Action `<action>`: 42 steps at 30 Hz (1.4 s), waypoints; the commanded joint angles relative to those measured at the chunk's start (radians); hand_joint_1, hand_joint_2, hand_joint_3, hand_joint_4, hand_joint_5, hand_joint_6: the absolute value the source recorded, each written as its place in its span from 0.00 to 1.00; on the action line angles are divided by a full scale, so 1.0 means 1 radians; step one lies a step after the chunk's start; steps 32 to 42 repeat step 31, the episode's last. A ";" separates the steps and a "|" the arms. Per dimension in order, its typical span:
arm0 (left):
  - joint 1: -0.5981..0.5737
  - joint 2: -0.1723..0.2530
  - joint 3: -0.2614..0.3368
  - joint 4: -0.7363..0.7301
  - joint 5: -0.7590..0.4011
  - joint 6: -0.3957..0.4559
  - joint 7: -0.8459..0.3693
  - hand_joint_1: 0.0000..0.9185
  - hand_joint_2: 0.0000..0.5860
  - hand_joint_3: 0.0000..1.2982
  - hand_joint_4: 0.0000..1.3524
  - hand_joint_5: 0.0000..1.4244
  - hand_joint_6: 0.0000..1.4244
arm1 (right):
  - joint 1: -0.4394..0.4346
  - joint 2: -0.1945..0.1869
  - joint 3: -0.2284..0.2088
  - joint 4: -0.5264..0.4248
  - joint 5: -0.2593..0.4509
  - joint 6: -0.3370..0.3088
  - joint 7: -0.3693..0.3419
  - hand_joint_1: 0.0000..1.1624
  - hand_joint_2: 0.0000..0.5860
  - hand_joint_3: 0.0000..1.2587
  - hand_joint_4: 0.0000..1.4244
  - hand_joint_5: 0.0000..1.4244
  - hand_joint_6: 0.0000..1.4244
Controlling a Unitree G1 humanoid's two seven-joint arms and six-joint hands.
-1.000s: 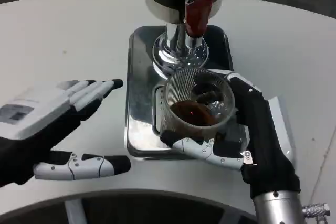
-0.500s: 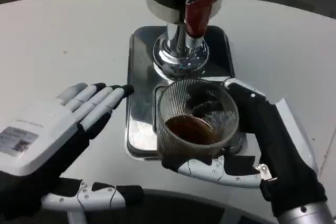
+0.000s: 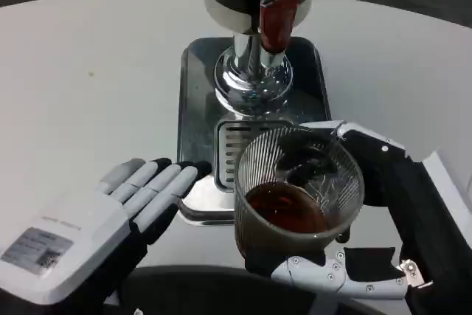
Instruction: Grasp the cup under the faucet to collect the drink, then remove the cup.
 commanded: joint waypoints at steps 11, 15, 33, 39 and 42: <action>-0.045 0.002 -0.007 -0.028 0.033 0.030 -0.039 0.00 0.07 0.00 0.00 0.00 0.00 | 0.035 -0.028 -0.040 -0.077 0.079 -0.025 0.029 1.00 0.21 0.59 0.65 0.64 0.83; -0.068 0.006 0.006 -0.023 0.019 0.028 -0.033 0.00 0.08 0.00 0.00 0.00 0.00 | 0.022 -0.032 -0.044 -0.094 0.087 -0.013 0.039 1.00 0.21 0.59 0.65 0.64 0.83; -0.068 0.007 -0.001 -0.022 0.017 0.034 -0.049 0.00 0.08 0.00 0.00 0.00 0.00 | -0.028 -0.041 -0.028 -0.110 0.074 0.021 0.061 1.00 0.21 0.59 0.65 0.64 0.83; -0.068 0.007 -0.001 -0.022 0.017 0.034 -0.049 0.00 0.08 0.00 0.00 0.00 0.00 | -0.028 -0.041 -0.028 -0.110 0.074 0.021 0.061 1.00 0.21 0.59 0.65 0.64 0.83; -0.068 0.007 -0.001 -0.022 0.017 0.034 -0.049 0.00 0.08 0.00 0.00 0.00 0.00 | -0.028 -0.041 -0.028 -0.110 0.074 0.021 0.061 1.00 0.21 0.59 0.65 0.64 0.83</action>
